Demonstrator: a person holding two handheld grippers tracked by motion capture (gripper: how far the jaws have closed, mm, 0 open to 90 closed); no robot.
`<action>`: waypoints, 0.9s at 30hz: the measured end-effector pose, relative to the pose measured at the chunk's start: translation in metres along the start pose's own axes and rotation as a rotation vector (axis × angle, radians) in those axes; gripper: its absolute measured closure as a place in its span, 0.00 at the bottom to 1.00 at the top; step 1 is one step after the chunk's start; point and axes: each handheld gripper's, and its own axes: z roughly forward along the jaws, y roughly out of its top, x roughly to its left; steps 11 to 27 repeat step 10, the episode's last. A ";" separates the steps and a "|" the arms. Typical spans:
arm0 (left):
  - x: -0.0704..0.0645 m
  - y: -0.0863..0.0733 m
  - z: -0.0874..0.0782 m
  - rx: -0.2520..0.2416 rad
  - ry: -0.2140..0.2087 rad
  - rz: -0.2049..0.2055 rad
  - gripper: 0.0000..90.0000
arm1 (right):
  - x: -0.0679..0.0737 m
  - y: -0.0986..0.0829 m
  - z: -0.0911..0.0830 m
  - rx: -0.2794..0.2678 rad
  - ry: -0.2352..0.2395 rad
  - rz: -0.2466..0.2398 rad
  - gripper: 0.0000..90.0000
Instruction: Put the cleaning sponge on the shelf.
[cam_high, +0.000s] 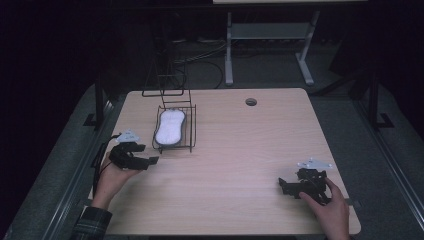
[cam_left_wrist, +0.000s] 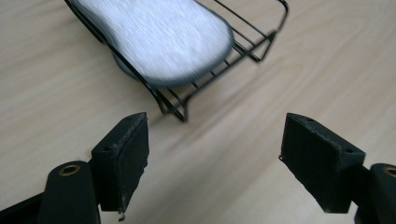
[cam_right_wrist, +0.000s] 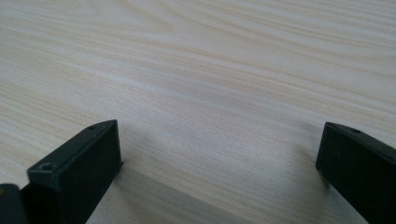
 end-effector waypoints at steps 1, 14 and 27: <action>-0.003 -0.004 0.000 0.005 0.000 0.005 0.25 | 0.000 0.000 0.000 0.000 0.000 0.000 0.00; -0.020 -0.029 0.002 0.053 -0.012 0.022 0.24 | 0.000 0.000 0.000 0.000 0.000 0.000 0.00; -0.020 -0.029 0.002 0.053 -0.012 0.022 0.24 | 0.000 0.000 0.000 0.000 0.000 0.000 0.00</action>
